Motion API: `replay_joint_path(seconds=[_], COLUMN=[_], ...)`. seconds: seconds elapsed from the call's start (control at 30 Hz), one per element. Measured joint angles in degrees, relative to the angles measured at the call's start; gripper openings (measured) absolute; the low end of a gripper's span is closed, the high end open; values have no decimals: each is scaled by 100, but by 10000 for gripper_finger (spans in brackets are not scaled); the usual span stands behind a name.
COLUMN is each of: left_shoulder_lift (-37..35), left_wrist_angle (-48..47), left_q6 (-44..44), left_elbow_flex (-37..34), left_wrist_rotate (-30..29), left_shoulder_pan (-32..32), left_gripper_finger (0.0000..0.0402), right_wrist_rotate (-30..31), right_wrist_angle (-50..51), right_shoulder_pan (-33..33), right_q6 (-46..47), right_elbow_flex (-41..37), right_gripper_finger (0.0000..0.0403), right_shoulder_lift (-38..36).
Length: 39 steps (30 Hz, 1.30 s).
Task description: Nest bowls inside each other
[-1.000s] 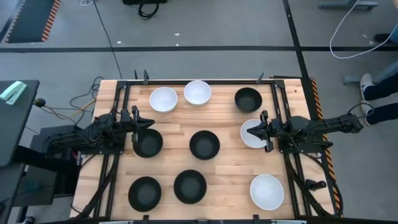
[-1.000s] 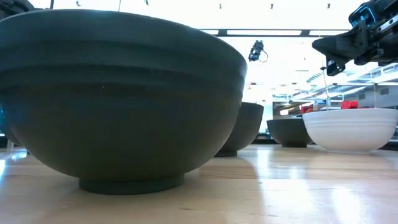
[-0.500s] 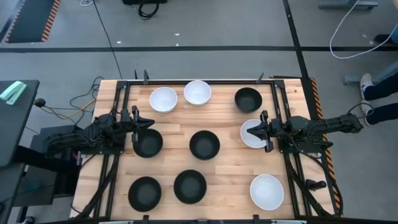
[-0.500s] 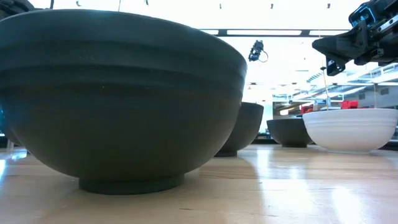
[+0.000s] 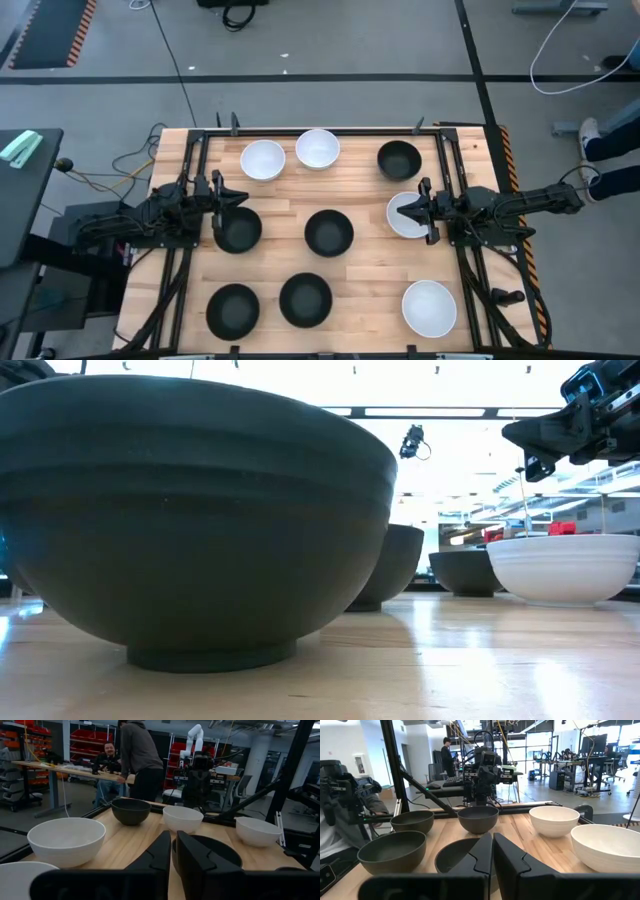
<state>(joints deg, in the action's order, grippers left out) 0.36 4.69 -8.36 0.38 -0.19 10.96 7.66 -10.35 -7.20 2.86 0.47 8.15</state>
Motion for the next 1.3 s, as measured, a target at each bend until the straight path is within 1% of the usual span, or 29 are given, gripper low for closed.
replay_joint_path(seconds=[0.2,0.53,0.93,1.3], left_shoulder_lift=[0,0,0,0], left_wrist_angle=[-2,0,0,0], left_q6=[-2,0,0,-2], left_elbow_flex=[0,-1,0,-2], left_wrist_rotate=[0,0,0,0], left_shoulder_pan=[-2,-1,-2,-2], left_gripper_finger=[30,40,28,38], right_wrist_rotate=[2,2,1,0], right_wrist_angle=[-2,0,-2,-1], right_shoulder_pan=[0,0,0,0], right_q6=[2,2,1,-1], right_elbow_flex=[0,0,-1,-1], right_gripper_finger=[23,23,23,23], right_shoulder_lift=[1,-1,0,1])
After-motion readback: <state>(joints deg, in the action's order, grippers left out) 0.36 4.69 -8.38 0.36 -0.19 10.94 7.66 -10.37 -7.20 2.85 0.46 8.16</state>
